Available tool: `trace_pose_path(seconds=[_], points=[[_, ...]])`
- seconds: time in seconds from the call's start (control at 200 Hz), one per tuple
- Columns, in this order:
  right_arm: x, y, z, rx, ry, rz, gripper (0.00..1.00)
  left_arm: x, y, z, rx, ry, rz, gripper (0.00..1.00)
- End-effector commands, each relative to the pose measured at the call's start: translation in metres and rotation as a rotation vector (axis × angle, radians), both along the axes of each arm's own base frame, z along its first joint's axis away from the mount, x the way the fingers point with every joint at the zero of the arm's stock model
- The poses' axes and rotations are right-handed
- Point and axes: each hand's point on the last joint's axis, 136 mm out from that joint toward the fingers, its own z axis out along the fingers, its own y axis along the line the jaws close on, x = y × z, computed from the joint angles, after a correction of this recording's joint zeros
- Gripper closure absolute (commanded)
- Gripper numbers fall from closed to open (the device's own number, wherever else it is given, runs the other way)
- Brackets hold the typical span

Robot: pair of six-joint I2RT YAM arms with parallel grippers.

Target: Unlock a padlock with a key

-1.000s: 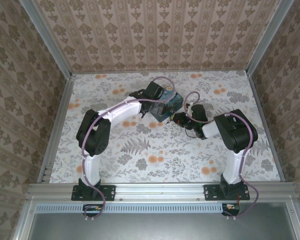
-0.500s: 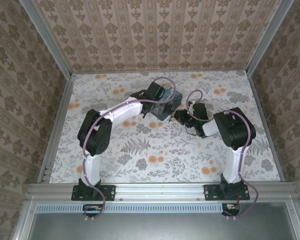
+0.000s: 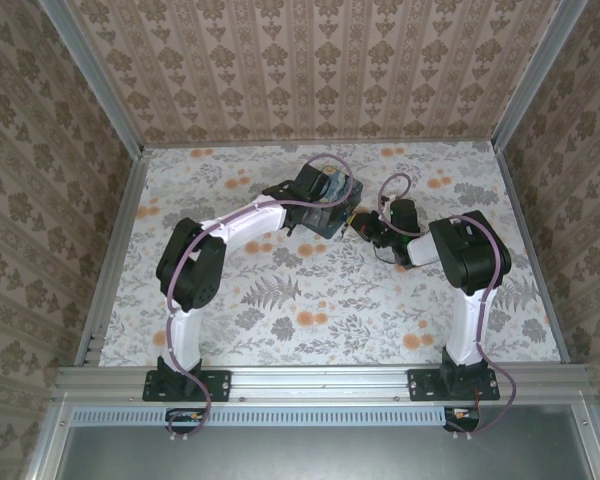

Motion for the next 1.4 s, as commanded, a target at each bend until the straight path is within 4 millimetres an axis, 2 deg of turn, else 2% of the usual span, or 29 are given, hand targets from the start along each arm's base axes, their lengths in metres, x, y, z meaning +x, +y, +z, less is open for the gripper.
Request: trace_pose_path(seconds=[0.0,0.135,0.39,0.725,1.15,1.395], points=[[0.015,-0.021,0.001,-0.007,-0.001,-0.068,1.0,-0.035,0.034,-0.063,0.2,0.182,-0.022,0.0],[0.021,-0.019,0.008,0.012,0.01,-0.008,1.0,-0.036,0.034,-0.065,0.203,0.187,-0.026,0.0],[0.024,-0.018,0.012,-0.089,0.056,0.077,1.0,-0.038,0.034,-0.067,0.206,0.195,-0.028,0.0],[0.029,-0.024,0.016,-0.221,0.043,0.067,1.0,-0.041,0.034,-0.07,0.215,0.204,-0.031,0.0],[0.035,-0.025,0.04,-0.375,-0.058,0.061,1.0,-0.042,0.033,-0.074,0.217,0.216,-0.033,0.0],[0.039,-0.023,0.031,-0.333,-0.046,0.028,1.0,-0.044,0.032,-0.076,0.215,0.224,-0.031,0.0]])
